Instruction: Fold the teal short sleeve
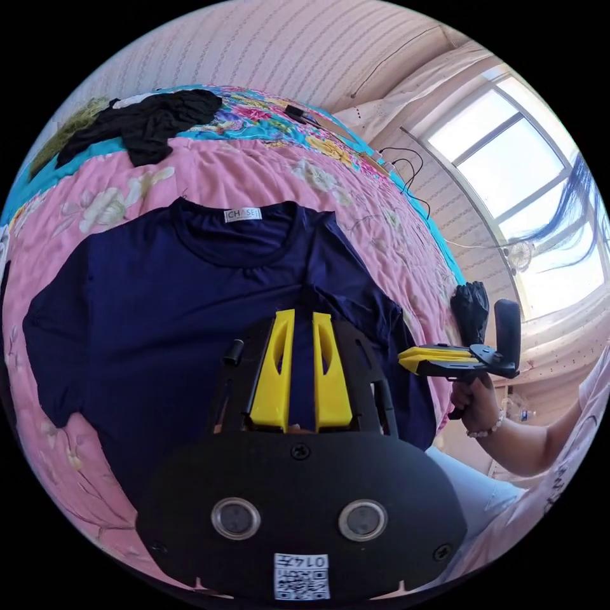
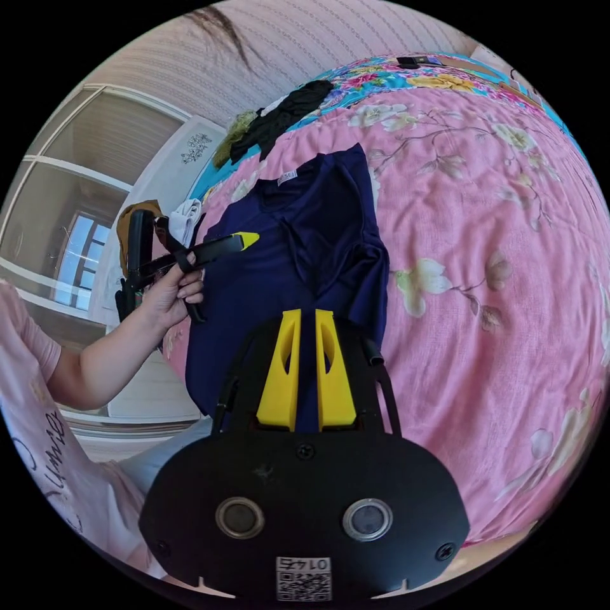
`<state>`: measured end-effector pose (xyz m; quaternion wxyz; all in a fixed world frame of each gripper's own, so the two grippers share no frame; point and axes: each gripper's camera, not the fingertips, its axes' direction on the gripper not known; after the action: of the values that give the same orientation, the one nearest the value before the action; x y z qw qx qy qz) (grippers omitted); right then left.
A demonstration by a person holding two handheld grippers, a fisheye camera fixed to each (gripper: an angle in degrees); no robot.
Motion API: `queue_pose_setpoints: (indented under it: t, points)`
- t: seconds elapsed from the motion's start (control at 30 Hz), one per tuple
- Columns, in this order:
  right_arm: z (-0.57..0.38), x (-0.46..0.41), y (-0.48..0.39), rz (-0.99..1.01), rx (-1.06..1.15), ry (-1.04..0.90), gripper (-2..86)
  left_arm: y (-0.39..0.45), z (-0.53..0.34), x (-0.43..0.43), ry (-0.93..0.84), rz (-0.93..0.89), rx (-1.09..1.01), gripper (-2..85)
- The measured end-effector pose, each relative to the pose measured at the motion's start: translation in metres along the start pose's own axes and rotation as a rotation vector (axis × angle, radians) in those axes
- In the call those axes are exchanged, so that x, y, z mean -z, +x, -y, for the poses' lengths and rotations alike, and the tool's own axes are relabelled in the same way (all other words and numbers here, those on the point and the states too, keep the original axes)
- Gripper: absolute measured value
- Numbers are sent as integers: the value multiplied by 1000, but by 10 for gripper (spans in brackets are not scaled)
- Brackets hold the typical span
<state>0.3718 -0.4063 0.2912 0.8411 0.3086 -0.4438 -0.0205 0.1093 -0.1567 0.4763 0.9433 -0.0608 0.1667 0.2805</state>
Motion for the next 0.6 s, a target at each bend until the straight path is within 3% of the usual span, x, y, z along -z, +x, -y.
queue_pose_setpoints:
  t: [0.27,0.47,0.6]
  points:
    - [39,-33,-38,-126,65,44,24,-4,12,0,32,78,-76,67]
    - [40,-68,-46,-148,31,-28,24,-13,9,-14,-120,106,-184,8]
    - [40,-80,-53,-148,26,-39,23,-24,-6,-4,-162,163,-192,20]
